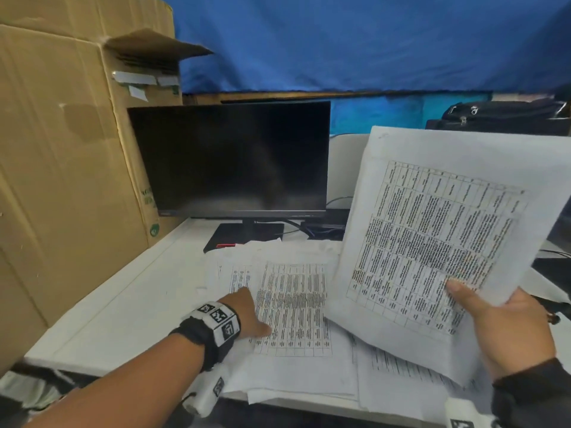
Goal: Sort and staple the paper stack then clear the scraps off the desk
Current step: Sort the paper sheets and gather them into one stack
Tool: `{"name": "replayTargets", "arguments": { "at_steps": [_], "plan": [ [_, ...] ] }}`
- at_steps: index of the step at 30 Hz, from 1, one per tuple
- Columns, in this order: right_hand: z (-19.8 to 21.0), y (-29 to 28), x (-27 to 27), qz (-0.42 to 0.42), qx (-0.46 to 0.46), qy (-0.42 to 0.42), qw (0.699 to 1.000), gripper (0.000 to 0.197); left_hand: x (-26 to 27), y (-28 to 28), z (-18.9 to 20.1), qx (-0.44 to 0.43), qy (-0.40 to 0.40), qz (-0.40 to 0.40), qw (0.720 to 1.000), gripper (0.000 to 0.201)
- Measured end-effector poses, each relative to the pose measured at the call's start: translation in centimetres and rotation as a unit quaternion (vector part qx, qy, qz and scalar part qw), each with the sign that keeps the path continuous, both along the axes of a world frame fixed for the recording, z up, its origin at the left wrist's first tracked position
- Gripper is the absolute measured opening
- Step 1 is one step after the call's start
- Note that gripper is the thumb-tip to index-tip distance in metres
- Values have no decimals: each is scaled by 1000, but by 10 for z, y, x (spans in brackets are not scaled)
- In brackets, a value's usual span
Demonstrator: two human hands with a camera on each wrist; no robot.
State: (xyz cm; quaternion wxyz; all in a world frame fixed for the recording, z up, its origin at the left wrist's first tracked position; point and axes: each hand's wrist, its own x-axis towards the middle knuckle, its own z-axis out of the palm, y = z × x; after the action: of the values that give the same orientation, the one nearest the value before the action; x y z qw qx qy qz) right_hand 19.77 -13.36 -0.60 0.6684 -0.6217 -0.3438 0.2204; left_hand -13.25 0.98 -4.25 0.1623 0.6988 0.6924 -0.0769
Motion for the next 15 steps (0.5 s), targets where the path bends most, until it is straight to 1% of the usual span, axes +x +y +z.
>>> {"name": "replayTargets", "arguments": {
  "at_steps": [3,4,6,8,10,11,13,15],
  "plan": [
    [-1,-2,-1,8,-7,-8,1000,34,-2,5,4,2,10,2,1000,52],
    [-1,-3,0,10,-12,-10,1000,34,-6,6,4,12,13,8,1000,47],
    [0,-4,2,10,-13,-6,1000,36,-17,8,3,41,1,27,999,42],
    [3,-6,4,2,-8,8,1000,36,-31,9,0,63,-42,61,995,39],
    [6,-8,6,-7,-4,16,1000,36,-41,9,-3,76,-66,90,991,37],
    [7,-9,8,-11,-3,16,1000,36,-45,9,-5,77,-60,96,991,38],
    [10,-11,9,-17,-1,19,1000,35,-49,8,-11,76,-22,90,993,38],
    [12,-13,7,-20,3,24,1000,33,-47,7,-13,80,8,75,994,31]
  ]
}}
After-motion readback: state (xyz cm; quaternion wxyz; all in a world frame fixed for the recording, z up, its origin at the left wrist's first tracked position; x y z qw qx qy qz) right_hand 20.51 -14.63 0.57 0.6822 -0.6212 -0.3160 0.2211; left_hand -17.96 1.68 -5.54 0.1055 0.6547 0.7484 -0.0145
